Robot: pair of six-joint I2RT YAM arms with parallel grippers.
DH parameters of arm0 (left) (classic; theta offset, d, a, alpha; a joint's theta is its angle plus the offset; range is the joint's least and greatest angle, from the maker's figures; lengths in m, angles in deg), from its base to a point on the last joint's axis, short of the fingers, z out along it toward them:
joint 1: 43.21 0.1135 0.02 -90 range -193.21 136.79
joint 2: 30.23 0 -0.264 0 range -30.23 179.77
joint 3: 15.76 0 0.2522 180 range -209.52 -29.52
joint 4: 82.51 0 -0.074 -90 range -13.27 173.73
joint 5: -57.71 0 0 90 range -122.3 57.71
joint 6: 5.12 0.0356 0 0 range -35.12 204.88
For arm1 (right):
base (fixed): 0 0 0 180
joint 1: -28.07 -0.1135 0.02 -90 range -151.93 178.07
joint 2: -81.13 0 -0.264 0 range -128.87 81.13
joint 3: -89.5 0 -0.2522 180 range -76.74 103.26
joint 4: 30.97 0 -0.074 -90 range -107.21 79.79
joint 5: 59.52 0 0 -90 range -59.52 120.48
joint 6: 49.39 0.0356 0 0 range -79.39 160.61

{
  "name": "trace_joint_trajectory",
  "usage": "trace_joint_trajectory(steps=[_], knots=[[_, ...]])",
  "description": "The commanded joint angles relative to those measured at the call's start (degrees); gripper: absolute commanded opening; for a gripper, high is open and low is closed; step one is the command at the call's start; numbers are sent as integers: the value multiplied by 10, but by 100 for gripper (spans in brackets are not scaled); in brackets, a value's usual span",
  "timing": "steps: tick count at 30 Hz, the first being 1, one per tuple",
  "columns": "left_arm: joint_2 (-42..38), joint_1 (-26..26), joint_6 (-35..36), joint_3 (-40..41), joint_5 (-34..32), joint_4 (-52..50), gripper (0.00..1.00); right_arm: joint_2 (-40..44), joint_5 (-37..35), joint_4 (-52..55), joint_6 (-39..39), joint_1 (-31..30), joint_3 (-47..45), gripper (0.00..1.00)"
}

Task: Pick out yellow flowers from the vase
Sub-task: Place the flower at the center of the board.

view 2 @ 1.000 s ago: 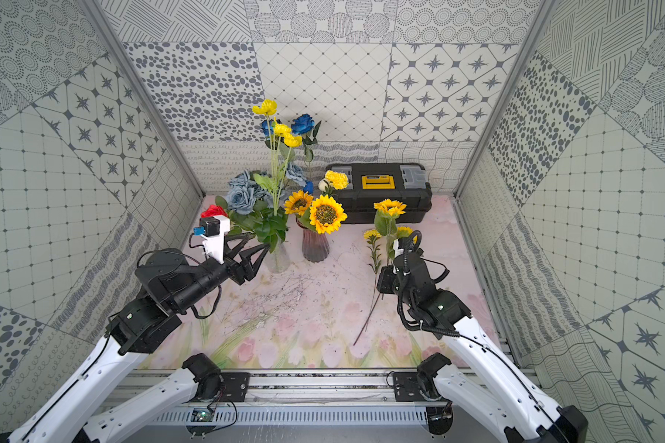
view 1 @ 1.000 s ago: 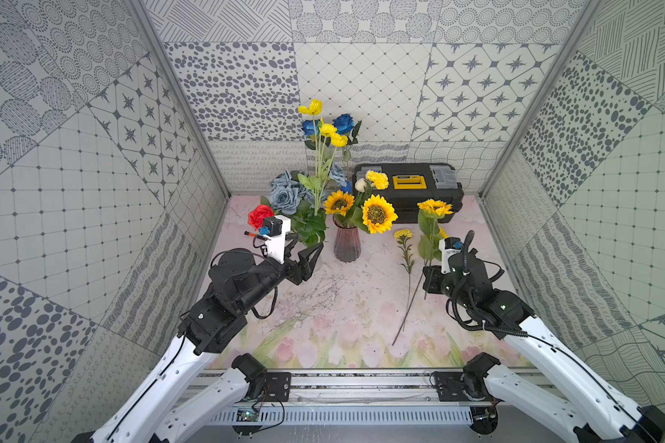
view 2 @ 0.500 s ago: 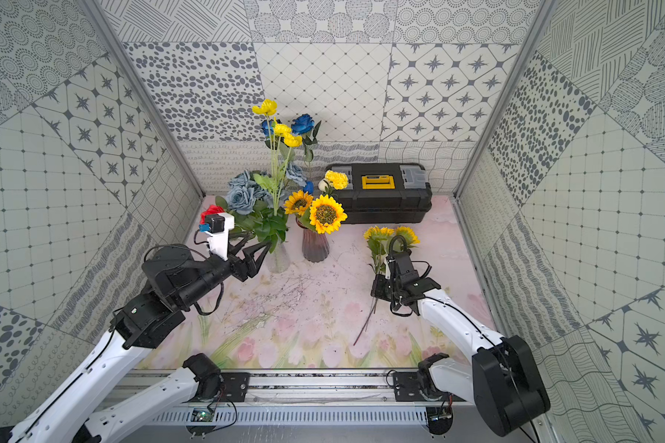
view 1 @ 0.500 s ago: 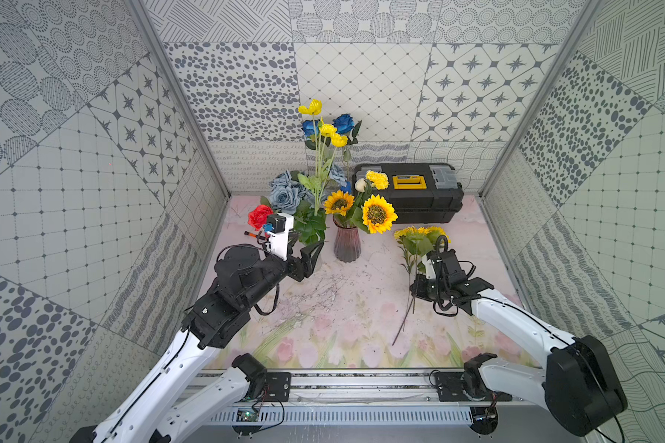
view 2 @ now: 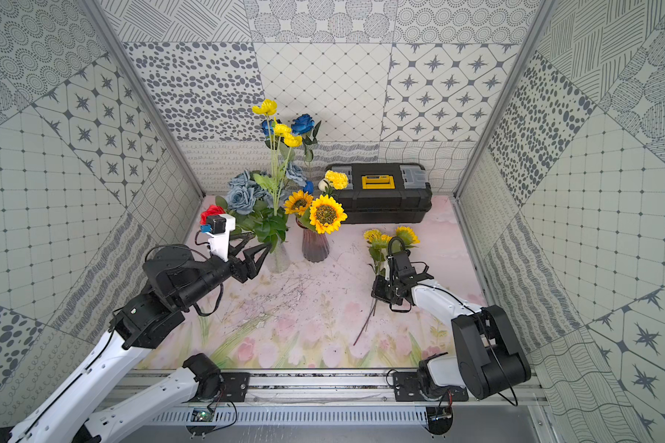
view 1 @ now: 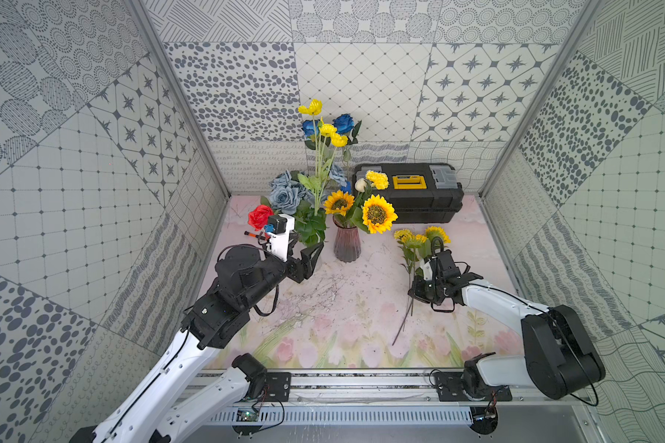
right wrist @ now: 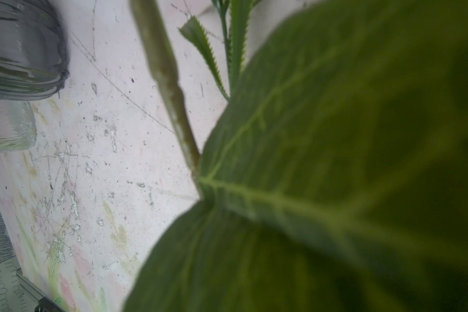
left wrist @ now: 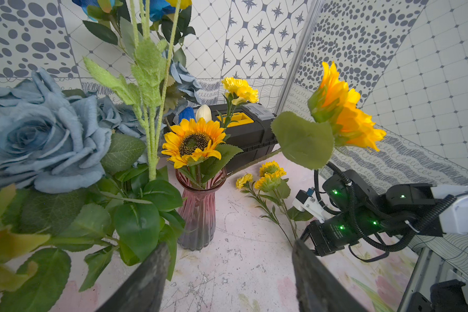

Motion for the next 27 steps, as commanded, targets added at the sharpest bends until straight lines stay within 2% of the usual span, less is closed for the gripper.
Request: trace_joint_trajectory(steps=[1,4,7,10,15,21,25,27], knots=[[-3,0,10,-5,5,-3,72,3,9,-22,11,4,7,18],[-1,0,9,-5,6,-1,71,17,6,-14,9,8,6,30],[1,0,8,-7,9,1,71,37,5,-2,6,10,7,48],[6,0,6,-6,13,3,72,68,2,10,6,11,7,56],[24,0,4,-9,35,7,72,132,-1,11,10,11,6,63],[43,0,13,-9,36,15,72,197,-3,-8,11,11,-11,81],[71,0,21,-18,75,23,74,227,-5,-12,8,12,-22,97],[97,0,22,-36,82,8,74,238,-10,-10,6,11,-24,98]])
